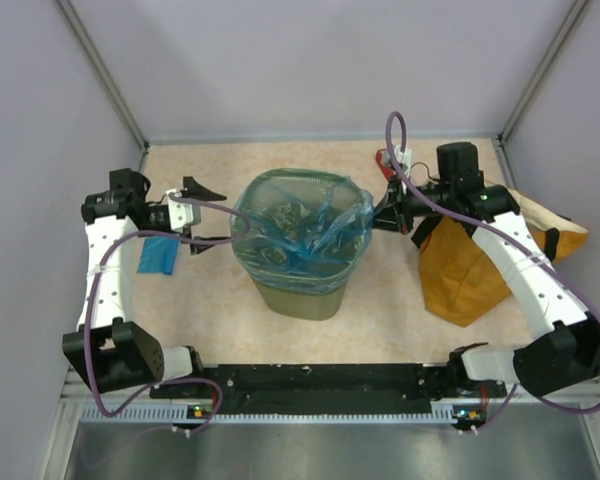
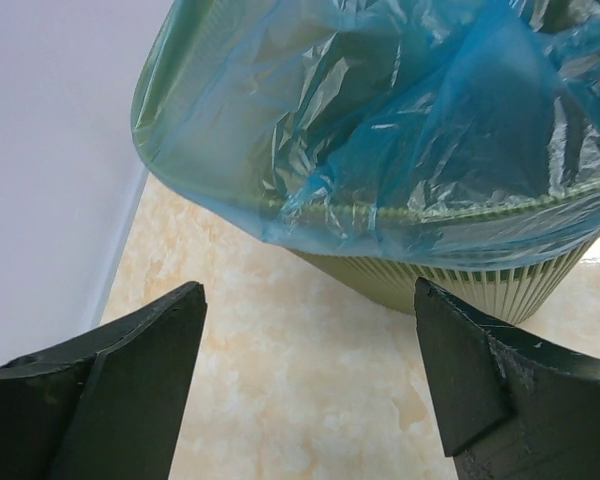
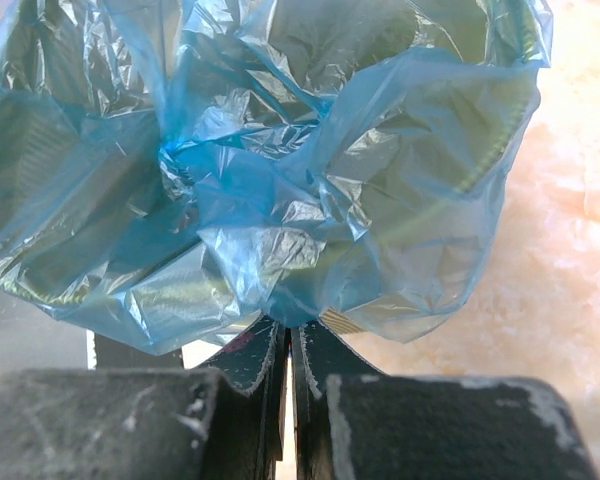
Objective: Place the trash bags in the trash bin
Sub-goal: Place the trash bag in the trash bin.
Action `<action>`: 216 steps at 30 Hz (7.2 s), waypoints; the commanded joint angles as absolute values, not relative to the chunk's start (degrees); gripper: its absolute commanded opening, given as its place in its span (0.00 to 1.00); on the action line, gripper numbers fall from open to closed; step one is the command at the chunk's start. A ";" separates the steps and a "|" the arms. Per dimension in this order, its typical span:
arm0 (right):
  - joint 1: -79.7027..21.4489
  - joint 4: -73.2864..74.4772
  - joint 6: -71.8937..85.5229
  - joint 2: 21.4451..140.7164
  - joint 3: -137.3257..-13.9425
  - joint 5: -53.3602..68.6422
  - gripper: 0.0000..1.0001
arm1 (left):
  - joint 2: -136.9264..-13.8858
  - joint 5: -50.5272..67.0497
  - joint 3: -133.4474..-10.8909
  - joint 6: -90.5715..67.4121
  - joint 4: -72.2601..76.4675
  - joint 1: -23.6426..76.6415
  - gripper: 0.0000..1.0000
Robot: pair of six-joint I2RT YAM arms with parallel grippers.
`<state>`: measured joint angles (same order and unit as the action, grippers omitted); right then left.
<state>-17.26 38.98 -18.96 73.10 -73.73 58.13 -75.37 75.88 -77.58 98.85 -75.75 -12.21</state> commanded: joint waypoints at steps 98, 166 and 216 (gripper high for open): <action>-22.76 32.70 -28.74 68.55 -70.31 56.60 0.33 | -73.22 76.11 -74.18 96.06 -86.13 -6.68 0.00; -23.11 42.19 -29.09 57.04 -63.63 54.22 0.95 | -61.52 72.86 -68.73 79.44 -72.23 -8.00 0.99; -30.67 12.66 -28.91 78.49 -51.59 43.60 0.59 | -94.21 86.13 -61.17 121.90 -87.98 -8.26 0.79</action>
